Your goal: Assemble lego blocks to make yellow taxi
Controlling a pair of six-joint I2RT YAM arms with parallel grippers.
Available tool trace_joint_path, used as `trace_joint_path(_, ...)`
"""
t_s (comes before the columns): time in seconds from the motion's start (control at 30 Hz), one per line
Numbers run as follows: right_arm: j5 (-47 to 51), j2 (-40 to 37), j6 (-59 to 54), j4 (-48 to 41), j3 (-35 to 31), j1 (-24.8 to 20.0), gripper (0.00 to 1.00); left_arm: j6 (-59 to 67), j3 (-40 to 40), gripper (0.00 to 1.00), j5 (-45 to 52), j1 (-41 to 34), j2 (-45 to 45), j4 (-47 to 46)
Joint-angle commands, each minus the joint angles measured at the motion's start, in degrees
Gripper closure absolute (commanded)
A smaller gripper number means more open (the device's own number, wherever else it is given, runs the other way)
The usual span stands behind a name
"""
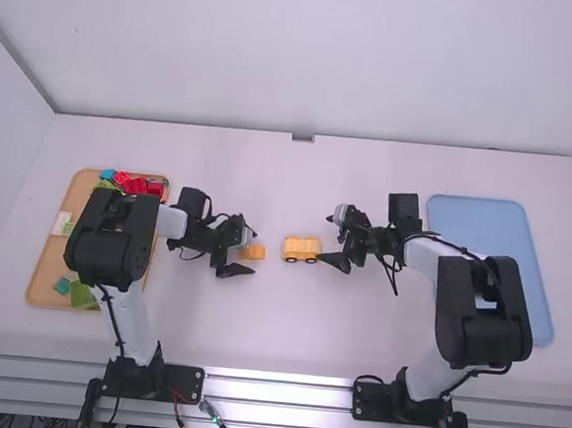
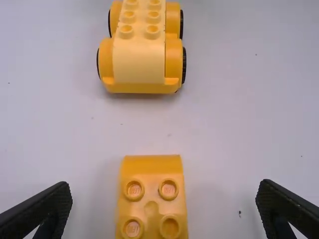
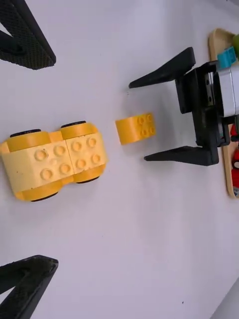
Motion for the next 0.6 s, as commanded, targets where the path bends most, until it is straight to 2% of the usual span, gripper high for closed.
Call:
trace_joint_path(0.0, -1.88, 0.79, -0.31, -0.09, -0.48, 0.66, 0.01, -0.44, 0.09, 0.01, 0.07, 0.37, 0.48, 0.42)
trace_joint_path(0.23, -1.81, 0.79, -0.28, -0.07, -0.48, 1.07, 0.01, -1.16, -0.31, 0.01, -0.57, 0.37, 0.57, 2.03)
trace_joint_path(0.3, -1.86, 0.79, -0.31, -0.02, -0.48, 0.94, 0.01, -3.13, -0.35, 0.1, -2.03, 0.37, 0.57, 2.62)
trace_joint_path(0.33, -1.9, 0.79, -0.31, -0.02, -0.48, 0.94, 0.01, -3.28, -0.35, 0.11, -2.08, 0.37, 0.57, 2.6)
trace_joint_path(0.37, -2.01, 0.79, -0.28, -0.02, -0.48, 0.96, 0.01, -3.17, -0.37, 0.21, -2.1, 0.37, 0.61, 2.51)
trace_joint_path(0.47, -1.77, 0.79, -0.28, -0.04, -0.48, 0.94, 0.01, -3.13, -0.37, 0.38, -2.14, 0.39, 0.85, 2.6)
trace_joint_path(0.57, -1.84, 0.79, -0.28, -0.04, -0.48, 0.94, 0.01, -3.02, -0.52, 0.45, -2.14, 0.35, 0.87, 2.6)
